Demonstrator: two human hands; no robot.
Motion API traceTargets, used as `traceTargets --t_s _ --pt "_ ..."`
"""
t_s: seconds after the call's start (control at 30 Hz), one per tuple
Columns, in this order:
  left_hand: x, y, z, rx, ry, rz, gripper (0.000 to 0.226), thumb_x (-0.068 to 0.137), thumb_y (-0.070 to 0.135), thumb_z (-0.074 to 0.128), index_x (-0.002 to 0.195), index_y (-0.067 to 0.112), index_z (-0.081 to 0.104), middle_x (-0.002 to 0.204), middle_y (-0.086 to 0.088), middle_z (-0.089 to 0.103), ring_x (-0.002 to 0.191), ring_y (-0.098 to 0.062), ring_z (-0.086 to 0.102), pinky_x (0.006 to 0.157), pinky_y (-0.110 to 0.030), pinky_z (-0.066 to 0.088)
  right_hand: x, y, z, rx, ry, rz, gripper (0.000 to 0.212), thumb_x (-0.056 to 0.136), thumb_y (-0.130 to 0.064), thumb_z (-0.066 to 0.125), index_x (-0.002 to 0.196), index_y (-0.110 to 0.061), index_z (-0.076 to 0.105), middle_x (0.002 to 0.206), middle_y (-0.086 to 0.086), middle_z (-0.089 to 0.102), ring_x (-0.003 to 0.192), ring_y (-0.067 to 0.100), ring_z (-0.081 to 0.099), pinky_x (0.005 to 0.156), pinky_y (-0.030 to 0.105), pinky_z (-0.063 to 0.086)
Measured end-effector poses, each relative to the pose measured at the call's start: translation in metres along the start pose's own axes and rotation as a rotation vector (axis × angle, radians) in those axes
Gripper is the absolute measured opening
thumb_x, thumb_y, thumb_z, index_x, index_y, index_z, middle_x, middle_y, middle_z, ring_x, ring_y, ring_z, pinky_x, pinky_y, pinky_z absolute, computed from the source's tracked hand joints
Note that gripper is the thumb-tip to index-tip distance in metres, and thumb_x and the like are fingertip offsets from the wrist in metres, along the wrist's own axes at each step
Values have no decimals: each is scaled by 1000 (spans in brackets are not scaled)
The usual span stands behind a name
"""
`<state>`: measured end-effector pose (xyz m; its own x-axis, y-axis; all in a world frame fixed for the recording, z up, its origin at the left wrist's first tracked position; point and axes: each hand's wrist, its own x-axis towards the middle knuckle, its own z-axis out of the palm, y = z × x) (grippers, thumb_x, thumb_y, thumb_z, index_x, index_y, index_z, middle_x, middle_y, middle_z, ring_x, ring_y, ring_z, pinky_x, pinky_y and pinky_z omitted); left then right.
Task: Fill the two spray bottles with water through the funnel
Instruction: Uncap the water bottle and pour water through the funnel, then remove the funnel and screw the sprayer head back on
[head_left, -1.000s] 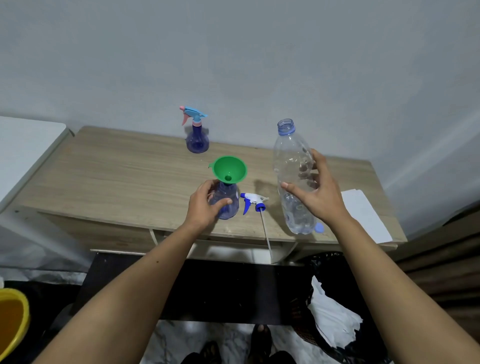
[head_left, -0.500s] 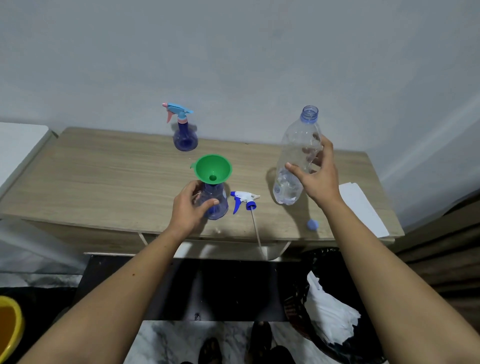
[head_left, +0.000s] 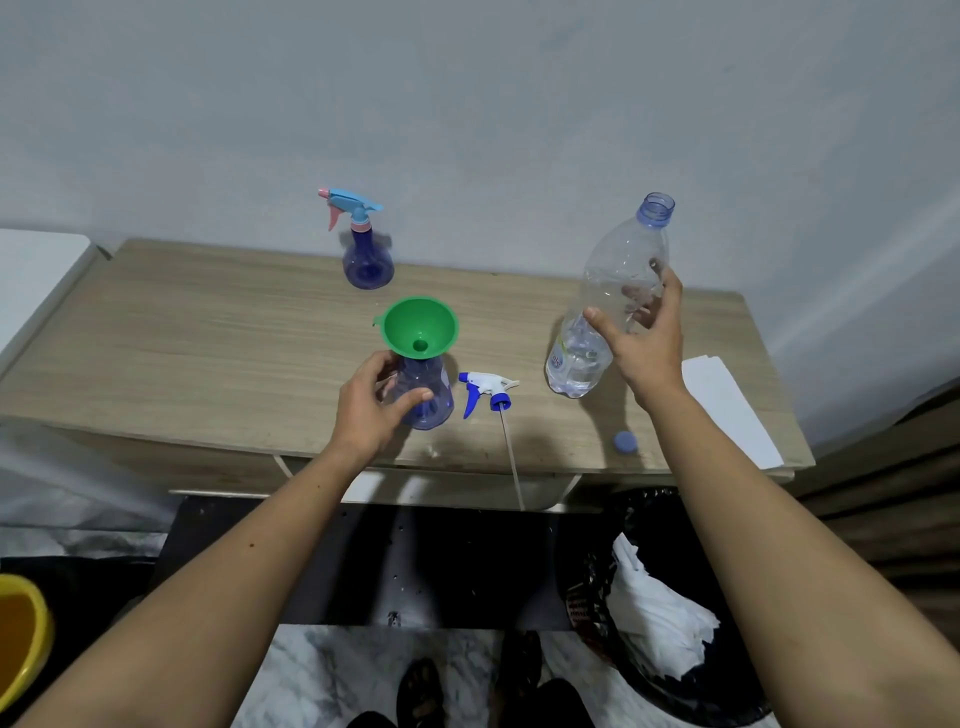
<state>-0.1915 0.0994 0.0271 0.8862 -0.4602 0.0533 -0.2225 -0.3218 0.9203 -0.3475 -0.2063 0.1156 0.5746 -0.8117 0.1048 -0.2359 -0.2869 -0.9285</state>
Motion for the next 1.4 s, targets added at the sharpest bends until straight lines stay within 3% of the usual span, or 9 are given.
traceTargets --t_s 0.23,0.47,0.57,0.7,0.87,1.03,1.27,1.4 --pt "-2 5 1 -1 -4 3 50 80 6 91 120 15 63 111 11 70 98 14 65 98 -30 56 -1 2 -1 38 -16 21 104 74 -37 95 155 -46 31 139 -6 61 128 9 58 114 49 49" --pt "-1 2 0 -3 -3 -4 50 80 7 91 122 8 65 111 1 72 99 10 66 100 -34 57 -3 1 -2 -23 5 -10 112 73 -35 95 160 -40 24 149 -2 51 134 17 54 116 46 46" --pt "-2 3 1 -7 1 3 49 80 6 91 122 7 65 111 -1 72 98 10 66 100 -33 57 -14 0 0 -79 134 -31 117 72 -36 95 161 -25 20 156 5 37 138 23 47 118 48 42" --pt "-3 3 2 -14 5 9 51 81 5 90 125 4 64 114 -4 72 98 12 66 100 -32 57 -45 -14 18 -134 329 -205 103 69 -38 91 152 -14 34 145 4 33 132 31 45 114 53 42" --pt "-2 2 1 -31 -1 10 54 80 5 90 127 3 64 117 -7 72 98 11 66 101 -33 58 -86 -42 54 -137 144 -427 75 78 -31 90 139 -12 50 135 3 43 126 28 50 110 51 44" --pt "-2 1 1 -28 0 15 55 80 8 91 127 4 64 117 -7 73 101 6 67 101 -34 58 -109 -56 88 -109 -65 -595 56 84 -16 88 130 -3 60 127 8 56 121 23 56 108 37 47" --pt "-4 4 -1 -42 -14 44 52 79 17 90 124 10 66 116 -4 74 106 -13 70 98 -40 59 -113 -52 113 -232 -210 -646 26 85 -12 83 111 -9 76 115 5 68 110 27 61 101 14 38" --pt "-4 4 -2 -44 -18 56 52 74 30 87 120 15 67 113 -3 73 104 -17 71 94 -39 60 -107 -53 117 -303 -224 -677 12 87 -11 81 99 -12 81 103 1 71 100 26 60 92 21 43"
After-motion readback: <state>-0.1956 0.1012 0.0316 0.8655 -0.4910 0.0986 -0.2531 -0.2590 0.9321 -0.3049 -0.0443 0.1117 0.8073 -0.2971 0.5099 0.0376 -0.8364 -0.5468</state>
